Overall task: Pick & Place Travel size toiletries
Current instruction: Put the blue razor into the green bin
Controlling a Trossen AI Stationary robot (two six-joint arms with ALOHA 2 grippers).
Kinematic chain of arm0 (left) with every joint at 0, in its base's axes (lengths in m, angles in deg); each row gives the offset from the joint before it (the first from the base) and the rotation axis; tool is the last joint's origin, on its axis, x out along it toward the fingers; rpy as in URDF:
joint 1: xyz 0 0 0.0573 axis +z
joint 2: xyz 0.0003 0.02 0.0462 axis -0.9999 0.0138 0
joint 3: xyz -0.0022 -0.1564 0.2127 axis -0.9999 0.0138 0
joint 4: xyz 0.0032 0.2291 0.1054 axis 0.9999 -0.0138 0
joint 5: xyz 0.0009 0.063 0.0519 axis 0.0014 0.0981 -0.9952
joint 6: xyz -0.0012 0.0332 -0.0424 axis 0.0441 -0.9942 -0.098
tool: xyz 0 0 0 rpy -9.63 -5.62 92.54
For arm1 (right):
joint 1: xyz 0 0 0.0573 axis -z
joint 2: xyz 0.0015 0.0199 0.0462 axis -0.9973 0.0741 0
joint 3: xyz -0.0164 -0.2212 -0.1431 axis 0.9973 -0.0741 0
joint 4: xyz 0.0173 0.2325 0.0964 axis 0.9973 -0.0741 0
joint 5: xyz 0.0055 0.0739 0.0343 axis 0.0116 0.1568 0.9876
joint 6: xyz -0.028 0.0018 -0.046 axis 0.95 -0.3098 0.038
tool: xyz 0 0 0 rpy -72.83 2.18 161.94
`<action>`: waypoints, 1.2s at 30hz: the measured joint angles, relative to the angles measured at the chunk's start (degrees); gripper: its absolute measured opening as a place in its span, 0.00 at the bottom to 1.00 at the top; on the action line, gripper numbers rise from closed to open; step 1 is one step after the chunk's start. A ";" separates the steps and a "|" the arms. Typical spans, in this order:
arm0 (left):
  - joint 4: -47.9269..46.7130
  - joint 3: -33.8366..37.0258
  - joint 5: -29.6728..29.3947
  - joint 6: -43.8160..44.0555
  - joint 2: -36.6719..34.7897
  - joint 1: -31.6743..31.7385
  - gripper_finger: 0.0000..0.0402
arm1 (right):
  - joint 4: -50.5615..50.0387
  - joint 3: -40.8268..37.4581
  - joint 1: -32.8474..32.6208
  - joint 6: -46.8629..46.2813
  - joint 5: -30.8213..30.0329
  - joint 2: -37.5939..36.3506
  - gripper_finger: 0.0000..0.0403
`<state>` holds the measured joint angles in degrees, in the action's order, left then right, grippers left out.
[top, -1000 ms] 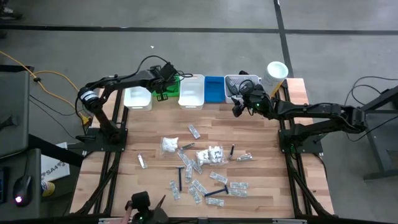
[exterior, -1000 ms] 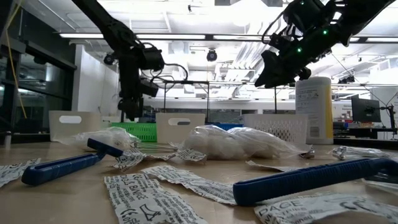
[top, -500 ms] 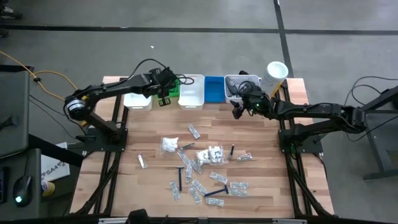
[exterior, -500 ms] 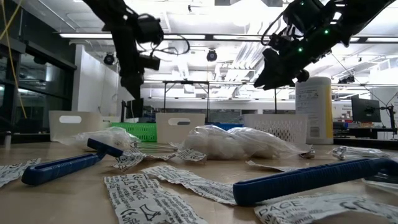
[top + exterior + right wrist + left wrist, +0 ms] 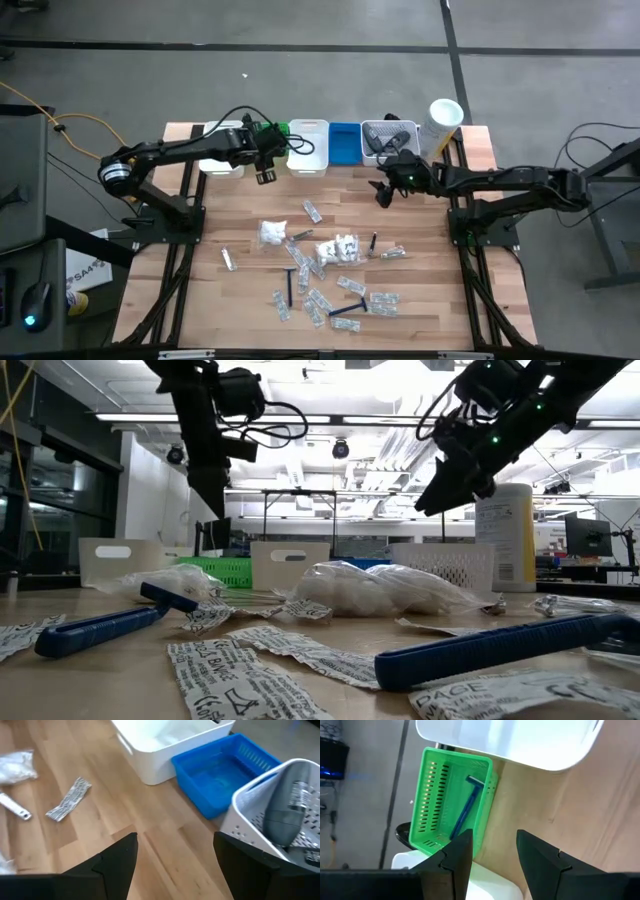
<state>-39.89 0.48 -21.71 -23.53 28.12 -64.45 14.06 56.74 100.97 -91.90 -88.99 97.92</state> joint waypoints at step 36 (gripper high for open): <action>8.36 19.76 15.98 14.30 -21.76 -16.40 0.37 | -10.43 0.00 -30.77 -13.55 1.23 -4.66 0.63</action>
<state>-31.53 20.24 -5.73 -9.23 6.36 -80.85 3.63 56.74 70.19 -105.45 -87.76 93.27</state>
